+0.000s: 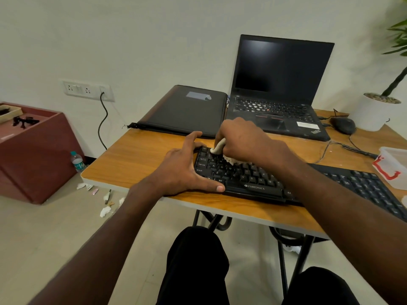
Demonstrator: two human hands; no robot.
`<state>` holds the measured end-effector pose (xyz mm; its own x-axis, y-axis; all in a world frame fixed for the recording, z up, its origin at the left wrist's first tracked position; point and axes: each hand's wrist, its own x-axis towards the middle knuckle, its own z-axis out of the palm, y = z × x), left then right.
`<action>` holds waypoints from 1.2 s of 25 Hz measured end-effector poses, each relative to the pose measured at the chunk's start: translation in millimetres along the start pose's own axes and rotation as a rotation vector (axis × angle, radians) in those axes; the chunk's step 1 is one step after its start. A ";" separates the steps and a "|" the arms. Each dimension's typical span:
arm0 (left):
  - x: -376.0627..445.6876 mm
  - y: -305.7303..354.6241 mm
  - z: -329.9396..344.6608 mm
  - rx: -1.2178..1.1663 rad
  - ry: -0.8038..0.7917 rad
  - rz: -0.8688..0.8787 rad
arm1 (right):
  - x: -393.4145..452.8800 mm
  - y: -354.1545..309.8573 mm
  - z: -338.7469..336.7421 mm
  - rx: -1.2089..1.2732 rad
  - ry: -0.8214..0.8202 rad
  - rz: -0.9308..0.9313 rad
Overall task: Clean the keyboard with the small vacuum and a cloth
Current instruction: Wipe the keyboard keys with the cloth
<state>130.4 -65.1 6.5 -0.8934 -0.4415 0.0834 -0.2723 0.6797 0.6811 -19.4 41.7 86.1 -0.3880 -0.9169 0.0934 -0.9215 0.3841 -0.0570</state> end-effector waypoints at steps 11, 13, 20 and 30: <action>1.5 -1.9 -0.2 0.000 0.001 -0.001 | 12.3 -16.0 -12.0 -0.132 0.043 0.017; 1.5 -3.4 1.3 -0.033 0.004 0.004 | 13.0 -22.5 -9.6 -0.018 0.031 -0.042; 1.1 -2.0 1.0 -0.041 -0.010 0.011 | 18.5 -17.7 9.6 -0.063 0.177 0.017; 2.4 -2.8 1.0 -0.011 0.015 -0.005 | 18.3 -15.1 2.7 -0.120 0.225 -0.193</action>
<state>128.7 -67.5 4.1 -0.8864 -0.4539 0.0906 -0.2731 0.6709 0.6895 -12.6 18.9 86.0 -0.1875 -0.9323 0.3094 -0.9685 0.2279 0.0999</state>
